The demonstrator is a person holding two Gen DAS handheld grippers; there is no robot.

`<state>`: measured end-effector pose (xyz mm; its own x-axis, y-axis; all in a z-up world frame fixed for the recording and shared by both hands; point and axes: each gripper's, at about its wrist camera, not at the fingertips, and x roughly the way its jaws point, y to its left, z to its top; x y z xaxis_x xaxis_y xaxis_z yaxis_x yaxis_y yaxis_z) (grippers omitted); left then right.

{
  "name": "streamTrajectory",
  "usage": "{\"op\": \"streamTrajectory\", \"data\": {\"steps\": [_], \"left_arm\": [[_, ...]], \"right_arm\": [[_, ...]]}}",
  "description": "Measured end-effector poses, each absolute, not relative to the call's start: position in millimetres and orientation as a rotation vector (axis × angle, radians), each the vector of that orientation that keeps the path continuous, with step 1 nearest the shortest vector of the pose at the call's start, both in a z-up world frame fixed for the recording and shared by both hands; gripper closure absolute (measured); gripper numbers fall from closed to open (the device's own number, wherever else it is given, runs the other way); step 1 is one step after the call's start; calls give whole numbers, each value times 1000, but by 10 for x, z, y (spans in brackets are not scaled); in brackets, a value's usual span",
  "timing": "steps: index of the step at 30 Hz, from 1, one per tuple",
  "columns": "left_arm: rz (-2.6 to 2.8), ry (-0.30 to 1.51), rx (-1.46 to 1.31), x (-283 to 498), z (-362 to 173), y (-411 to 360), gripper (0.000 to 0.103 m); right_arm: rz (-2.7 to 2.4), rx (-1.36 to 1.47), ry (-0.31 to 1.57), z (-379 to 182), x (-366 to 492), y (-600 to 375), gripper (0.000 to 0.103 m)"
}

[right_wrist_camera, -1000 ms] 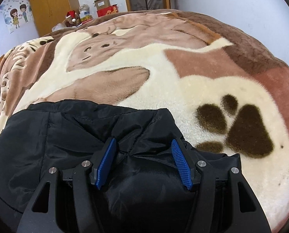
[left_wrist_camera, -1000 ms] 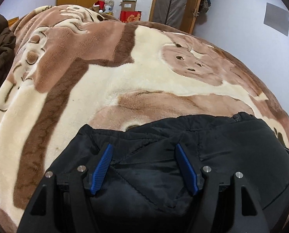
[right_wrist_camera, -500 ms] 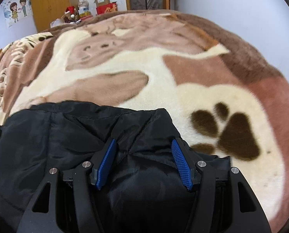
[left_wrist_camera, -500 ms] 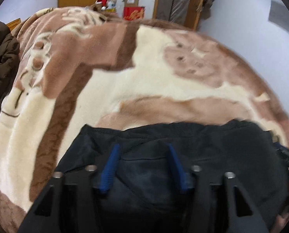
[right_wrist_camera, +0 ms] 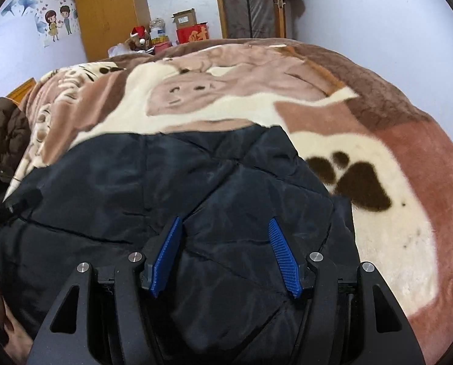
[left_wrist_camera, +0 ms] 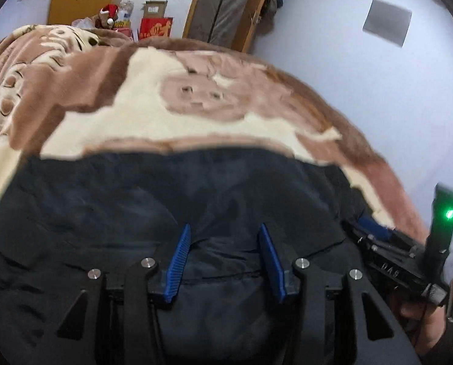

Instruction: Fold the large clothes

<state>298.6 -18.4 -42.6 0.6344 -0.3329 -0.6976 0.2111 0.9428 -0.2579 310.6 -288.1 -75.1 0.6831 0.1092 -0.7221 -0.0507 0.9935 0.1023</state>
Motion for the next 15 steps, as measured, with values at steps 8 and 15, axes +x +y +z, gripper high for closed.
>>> {"op": "streamTrajectory", "data": {"steps": [8,15], "left_arm": [[-278,854,-154,3177,-617,-257,59],[-244,860,-128,3226,-532,-335,82]], "right_arm": [[93,105,811,-993,3226,-2947,44],[78,93,864,-955,3355,-2962,44]]}}
